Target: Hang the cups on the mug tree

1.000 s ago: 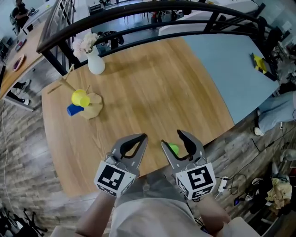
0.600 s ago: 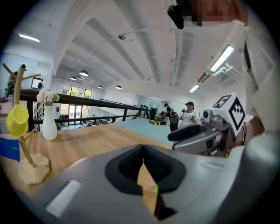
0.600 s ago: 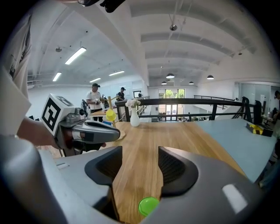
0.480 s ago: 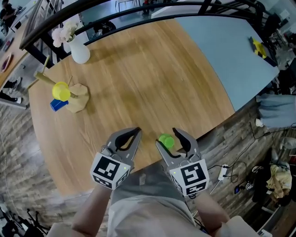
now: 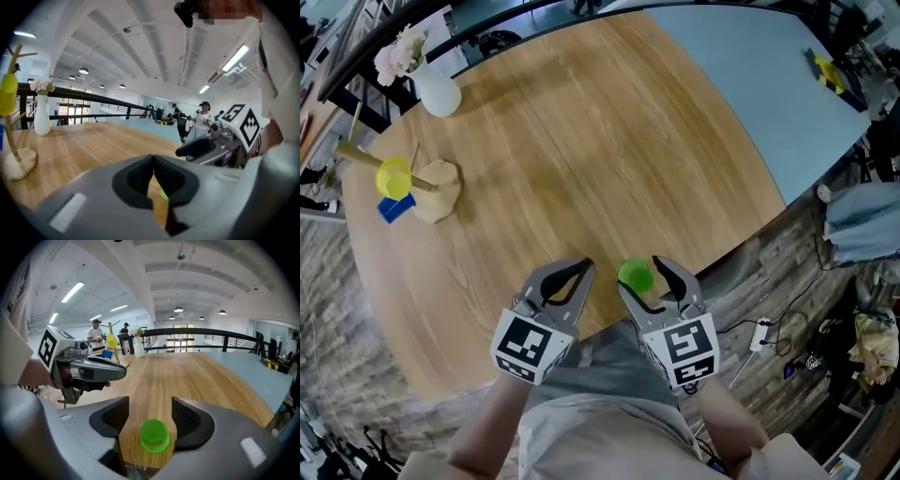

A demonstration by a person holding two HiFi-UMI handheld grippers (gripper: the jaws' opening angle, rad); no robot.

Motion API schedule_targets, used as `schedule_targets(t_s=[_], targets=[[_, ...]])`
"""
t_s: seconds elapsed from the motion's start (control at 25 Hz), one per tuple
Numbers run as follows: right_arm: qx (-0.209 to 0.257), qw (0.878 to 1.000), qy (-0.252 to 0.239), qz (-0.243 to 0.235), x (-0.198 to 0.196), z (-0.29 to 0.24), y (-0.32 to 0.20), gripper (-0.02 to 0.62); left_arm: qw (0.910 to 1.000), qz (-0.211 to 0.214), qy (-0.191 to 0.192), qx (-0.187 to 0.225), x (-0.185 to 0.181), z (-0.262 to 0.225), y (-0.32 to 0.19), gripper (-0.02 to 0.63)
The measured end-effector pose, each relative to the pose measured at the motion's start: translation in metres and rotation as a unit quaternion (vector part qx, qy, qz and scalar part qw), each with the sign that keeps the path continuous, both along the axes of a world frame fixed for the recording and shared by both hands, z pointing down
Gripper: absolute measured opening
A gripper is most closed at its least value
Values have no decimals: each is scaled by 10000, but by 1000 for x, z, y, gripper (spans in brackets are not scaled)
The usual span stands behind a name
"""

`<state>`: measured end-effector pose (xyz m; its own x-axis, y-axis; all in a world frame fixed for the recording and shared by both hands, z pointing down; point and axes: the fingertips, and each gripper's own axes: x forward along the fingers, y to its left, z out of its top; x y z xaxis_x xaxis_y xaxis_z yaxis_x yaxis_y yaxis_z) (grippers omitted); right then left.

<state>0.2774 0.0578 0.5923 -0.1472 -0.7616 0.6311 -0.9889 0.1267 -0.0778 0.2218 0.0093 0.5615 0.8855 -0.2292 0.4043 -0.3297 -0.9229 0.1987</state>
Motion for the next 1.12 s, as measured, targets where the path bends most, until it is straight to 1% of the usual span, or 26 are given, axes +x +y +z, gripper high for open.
schedule_targets(t_s=[0.2,0.4,0.52,0.76,0.96,1.12], targets=[[-161,9999,-4,22,3,30,6,290,9999,53,-102,-43,3,24,5,2],[-195,9998,-64,21,4,47,6,290,9998,97,-185,-74,4,43,10,2],[-298,9993,-206,-26,0,58,6,288,9997,87,-210,-81,4,51,9,2],[-486,9986,-224,4,-1,73,8,285,9996,86,-259,-58,2,57,5,2],[-647,9977,-186,52,0,77,9,267,9996,34,-282,-25,-1,57,-2,2],[-593,9980,-218,65,2,70,4,264,9996,-49,-279,15,-4,53,-6,3]])
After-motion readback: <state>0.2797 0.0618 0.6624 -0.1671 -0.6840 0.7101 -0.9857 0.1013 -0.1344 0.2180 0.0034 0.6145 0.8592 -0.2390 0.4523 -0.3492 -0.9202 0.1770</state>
